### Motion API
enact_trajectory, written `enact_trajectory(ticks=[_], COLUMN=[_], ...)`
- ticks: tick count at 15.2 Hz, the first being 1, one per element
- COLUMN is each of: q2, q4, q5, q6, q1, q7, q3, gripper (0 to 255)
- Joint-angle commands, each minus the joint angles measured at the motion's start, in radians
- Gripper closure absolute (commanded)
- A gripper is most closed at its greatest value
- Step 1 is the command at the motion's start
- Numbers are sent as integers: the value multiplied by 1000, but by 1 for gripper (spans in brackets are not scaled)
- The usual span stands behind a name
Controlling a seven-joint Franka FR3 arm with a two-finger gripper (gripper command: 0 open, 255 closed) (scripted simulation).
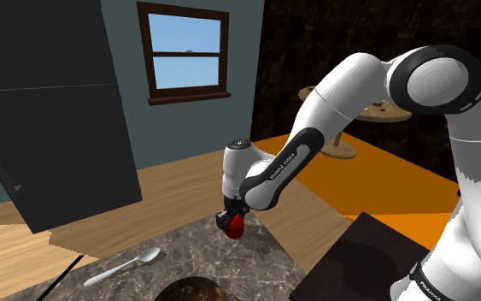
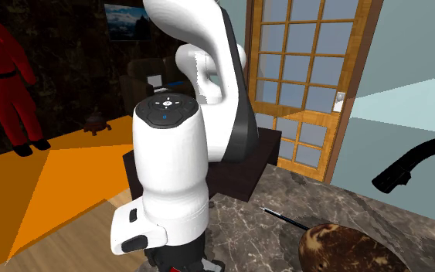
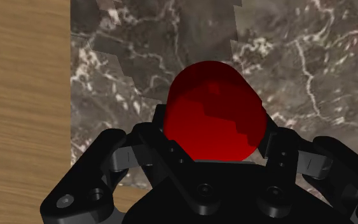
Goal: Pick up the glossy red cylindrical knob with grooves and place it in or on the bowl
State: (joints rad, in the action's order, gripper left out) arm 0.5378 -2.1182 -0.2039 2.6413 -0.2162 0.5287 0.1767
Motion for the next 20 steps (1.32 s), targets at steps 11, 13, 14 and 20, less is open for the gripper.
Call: enact_trajectory(ticks=[11, 13, 14, 20], q2=[-92, -115, -126, -192], q4=[-18, -20, -21, -21], q5=[31, 40, 44, 70], q6=[-76, -96, -107, -171], q1=[19, 23, 25, 37], q7=[-22, -28, -31, -49], q3=[28, 34, 37, 52], gripper=[255, 255, 255, 255])
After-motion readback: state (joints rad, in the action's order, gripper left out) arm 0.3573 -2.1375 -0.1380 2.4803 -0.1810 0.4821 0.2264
